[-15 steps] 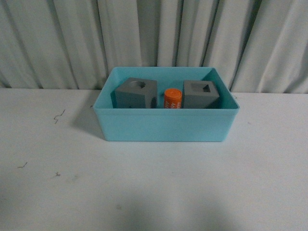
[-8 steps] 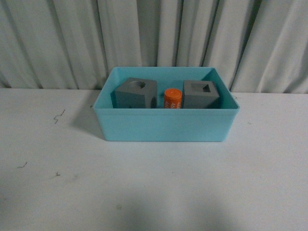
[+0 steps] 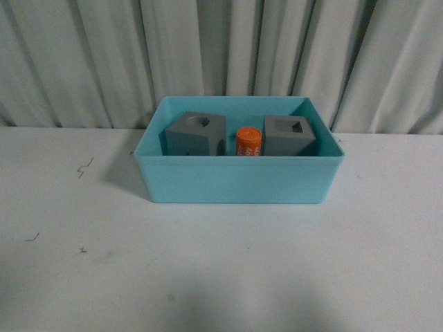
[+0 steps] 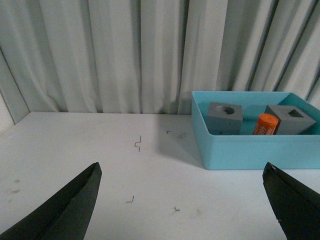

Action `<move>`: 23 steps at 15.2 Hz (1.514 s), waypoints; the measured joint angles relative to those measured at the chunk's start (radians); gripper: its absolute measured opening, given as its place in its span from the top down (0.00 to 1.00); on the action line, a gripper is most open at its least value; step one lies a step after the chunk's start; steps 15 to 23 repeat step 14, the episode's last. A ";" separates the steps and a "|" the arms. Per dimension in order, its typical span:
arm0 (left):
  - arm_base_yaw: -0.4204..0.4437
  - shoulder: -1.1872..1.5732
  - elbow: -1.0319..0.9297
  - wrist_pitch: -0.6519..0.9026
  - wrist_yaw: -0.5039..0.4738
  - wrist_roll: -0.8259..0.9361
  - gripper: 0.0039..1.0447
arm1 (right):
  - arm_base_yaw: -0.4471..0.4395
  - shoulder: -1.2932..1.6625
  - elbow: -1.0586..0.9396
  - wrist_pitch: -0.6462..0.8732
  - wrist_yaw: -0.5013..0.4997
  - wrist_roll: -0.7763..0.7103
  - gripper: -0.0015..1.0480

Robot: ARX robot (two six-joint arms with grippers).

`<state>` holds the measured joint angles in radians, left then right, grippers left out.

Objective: Place gray and orange parts in blue box

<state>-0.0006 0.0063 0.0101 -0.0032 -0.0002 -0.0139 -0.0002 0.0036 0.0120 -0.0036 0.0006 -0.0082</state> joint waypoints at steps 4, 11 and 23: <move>0.000 0.000 0.000 0.000 0.000 0.000 0.06 | 0.000 0.000 0.000 0.000 0.000 0.000 0.06; 0.000 0.000 0.000 0.000 0.000 0.000 0.06 | 0.000 0.000 0.000 0.000 0.000 0.000 0.06; 0.000 0.000 0.000 0.000 0.000 0.000 0.06 | 0.000 0.000 0.000 0.000 0.000 0.000 0.06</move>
